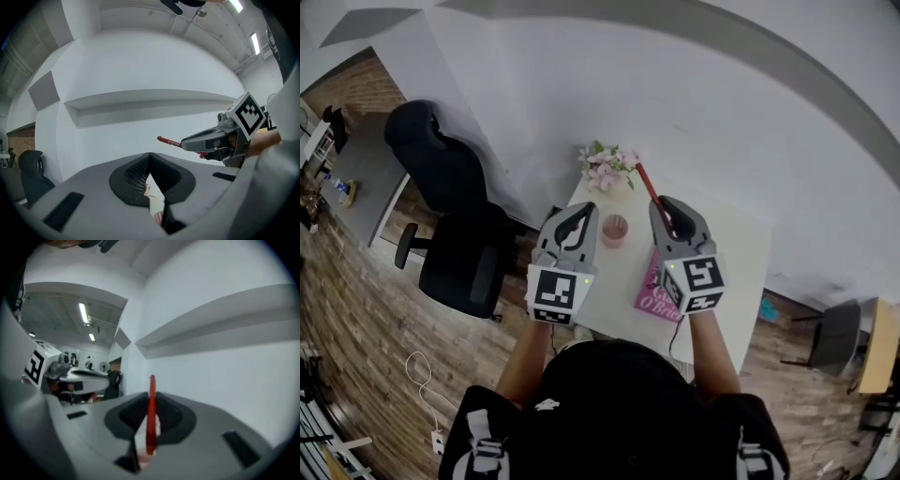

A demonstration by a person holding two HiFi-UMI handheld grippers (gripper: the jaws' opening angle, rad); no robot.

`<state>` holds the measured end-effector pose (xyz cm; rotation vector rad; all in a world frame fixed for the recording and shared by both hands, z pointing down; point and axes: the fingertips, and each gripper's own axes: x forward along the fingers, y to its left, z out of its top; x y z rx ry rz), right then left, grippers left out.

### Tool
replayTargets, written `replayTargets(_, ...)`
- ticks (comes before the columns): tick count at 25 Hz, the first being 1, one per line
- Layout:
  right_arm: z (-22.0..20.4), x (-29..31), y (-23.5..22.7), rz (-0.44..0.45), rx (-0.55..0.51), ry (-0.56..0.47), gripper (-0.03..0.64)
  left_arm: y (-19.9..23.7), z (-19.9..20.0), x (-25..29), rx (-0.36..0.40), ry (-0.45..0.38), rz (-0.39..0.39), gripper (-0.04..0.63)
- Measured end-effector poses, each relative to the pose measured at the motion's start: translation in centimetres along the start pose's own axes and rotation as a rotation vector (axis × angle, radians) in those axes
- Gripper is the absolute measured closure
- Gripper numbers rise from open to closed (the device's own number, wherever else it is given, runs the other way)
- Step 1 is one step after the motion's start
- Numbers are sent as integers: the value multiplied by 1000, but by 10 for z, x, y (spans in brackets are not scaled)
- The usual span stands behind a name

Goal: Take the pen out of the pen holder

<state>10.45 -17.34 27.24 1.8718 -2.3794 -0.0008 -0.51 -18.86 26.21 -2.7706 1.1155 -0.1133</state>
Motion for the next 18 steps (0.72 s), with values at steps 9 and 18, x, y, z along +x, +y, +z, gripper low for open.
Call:
replayTargets(9,2,3,1,7,-1,-7,543,-1,2,-1,10,-2,9,580)
replayTargets(18,2,2,3,11,-4,-7,543,0,3,-3,12,-5,14,580)
